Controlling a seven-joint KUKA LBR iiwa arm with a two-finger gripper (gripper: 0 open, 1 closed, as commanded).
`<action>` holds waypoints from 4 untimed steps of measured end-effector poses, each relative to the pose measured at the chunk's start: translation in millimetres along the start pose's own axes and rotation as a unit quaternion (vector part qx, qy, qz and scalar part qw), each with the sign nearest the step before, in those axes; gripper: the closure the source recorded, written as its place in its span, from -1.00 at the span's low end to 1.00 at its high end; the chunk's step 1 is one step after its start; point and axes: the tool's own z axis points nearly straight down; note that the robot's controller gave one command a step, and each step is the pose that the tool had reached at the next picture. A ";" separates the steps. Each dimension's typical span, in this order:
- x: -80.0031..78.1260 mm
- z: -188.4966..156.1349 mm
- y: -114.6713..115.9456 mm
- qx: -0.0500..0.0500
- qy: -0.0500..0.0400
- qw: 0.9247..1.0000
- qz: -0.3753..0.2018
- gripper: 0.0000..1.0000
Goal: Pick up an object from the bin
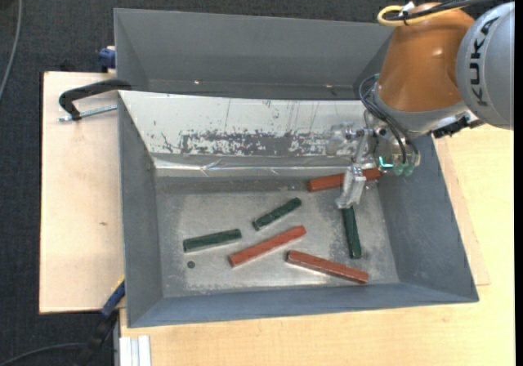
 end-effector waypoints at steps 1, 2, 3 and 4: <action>-1.8 -4.8 0.1 0.000 -0.004 1.000 0.000 -1.00; -2.1 52.6 42.2 0.001 -0.004 0.996 -0.090 -1.00; 19.1 50.1 123.9 -0.001 -0.003 0.993 -0.117 -1.00; 5.1 57.6 105.5 0.001 -0.006 0.974 -0.228 -1.00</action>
Offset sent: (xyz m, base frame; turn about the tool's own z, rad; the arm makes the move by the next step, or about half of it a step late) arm 0.0001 0.0776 -0.1031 -0.3303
